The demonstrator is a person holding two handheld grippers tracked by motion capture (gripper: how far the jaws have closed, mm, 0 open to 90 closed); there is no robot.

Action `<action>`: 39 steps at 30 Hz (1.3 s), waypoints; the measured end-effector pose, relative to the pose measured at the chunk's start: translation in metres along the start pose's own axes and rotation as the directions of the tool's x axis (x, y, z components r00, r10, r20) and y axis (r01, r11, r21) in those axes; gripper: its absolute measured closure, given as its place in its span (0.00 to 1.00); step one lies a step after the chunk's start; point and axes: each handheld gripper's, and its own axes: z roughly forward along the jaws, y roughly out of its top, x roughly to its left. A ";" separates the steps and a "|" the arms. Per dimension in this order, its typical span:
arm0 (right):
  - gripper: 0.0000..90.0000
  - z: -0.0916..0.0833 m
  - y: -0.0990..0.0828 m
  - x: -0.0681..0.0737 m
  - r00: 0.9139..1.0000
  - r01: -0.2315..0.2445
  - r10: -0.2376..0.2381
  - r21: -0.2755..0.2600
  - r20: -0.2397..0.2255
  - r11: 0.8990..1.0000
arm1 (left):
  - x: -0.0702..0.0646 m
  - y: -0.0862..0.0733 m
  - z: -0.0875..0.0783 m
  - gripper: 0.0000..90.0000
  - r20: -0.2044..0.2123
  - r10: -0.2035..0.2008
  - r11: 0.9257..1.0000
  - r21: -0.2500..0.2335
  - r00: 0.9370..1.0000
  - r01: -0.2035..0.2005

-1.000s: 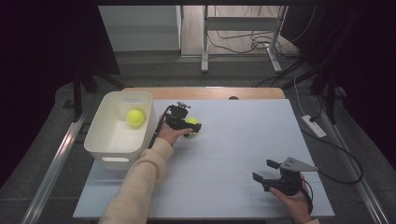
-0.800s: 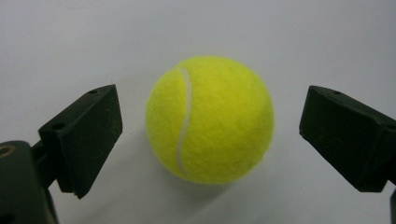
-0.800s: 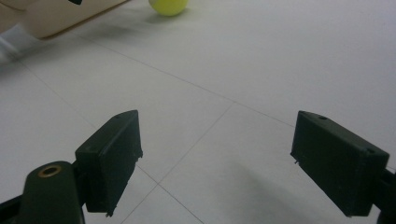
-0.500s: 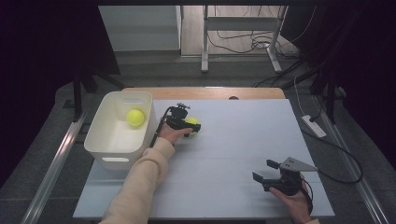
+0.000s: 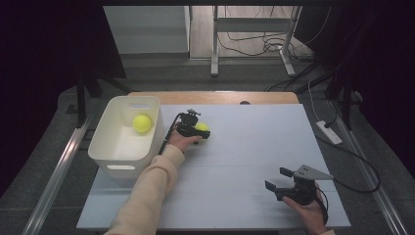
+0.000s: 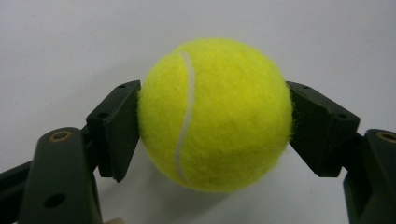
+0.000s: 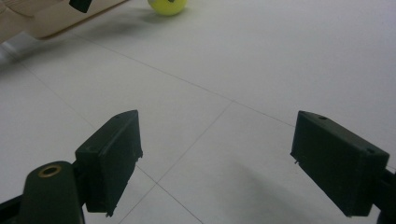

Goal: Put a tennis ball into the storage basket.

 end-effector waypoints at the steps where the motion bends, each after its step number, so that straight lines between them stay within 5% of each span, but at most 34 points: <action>1: 0.18 0.000 0.000 0.000 1.000 0.000 0.000 0.000 0.000 1.000 | -0.001 0.000 0.000 0.29 -0.006 0.002 1.000 0.001 1.000 -0.002; 16: 0.18 0.000 0.000 0.000 1.000 0.001 -0.001 -0.002 0.003 1.000 | -0.005 0.001 -0.009 0.30 -0.014 0.036 0.999 -0.014 0.999 -0.036; 39: 0.18 0.000 0.000 0.000 1.000 -0.001 0.001 -0.003 0.006 1.000 | -0.019 0.004 -0.045 0.30 -0.016 0.084 0.988 -0.130 0.996 -0.086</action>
